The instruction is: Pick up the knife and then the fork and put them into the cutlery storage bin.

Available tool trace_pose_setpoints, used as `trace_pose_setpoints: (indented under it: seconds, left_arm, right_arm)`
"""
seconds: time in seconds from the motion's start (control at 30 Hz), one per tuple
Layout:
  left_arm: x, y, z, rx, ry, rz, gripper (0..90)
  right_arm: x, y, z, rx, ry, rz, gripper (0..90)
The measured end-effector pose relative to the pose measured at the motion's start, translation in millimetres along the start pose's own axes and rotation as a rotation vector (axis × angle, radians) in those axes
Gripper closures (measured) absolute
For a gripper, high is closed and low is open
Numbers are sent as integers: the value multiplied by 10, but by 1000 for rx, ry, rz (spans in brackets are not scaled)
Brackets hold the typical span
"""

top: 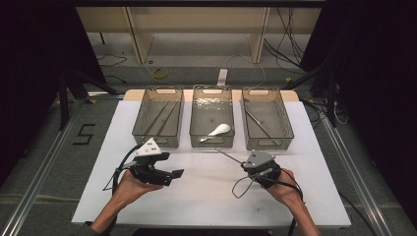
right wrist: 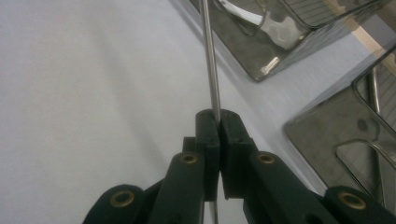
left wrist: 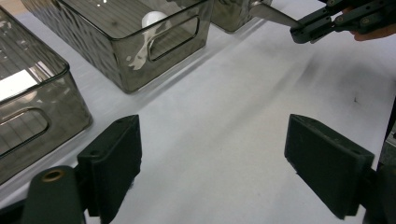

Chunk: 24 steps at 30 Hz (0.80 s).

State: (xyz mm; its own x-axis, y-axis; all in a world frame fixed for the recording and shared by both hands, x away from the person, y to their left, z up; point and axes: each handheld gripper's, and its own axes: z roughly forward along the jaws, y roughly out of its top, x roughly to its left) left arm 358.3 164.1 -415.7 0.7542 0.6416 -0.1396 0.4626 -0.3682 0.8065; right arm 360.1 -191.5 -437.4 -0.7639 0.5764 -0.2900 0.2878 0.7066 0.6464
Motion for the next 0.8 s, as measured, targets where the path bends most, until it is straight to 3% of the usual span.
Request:
trace_pose_setpoints:
  seconds: [0.1, 0.2, 0.33, 0.53, 0.8]
  left_arm:
    - [9, -26, -15, -9, 4, -13, 174]
    - [13, -50, -30, -9, 28, 6, 170]
    - [45, -79, -92, -56, 24, -21, 168]
    - [73, -119, -138, -77, 37, -42, 159]
    - [67, -126, -151, -88, 51, -39, 156]
  right_arm:
    - [-34, -2, -23, -9, -2, 27, 881]
    - [-69, 2, -47, -10, -13, 46, 881]
    - [-163, 27, -123, -17, -37, 86, 881]
    - [-436, 23, -168, -16, -79, 169, 881]
    - [-751, 129, -177, -18, -120, 225, 881]
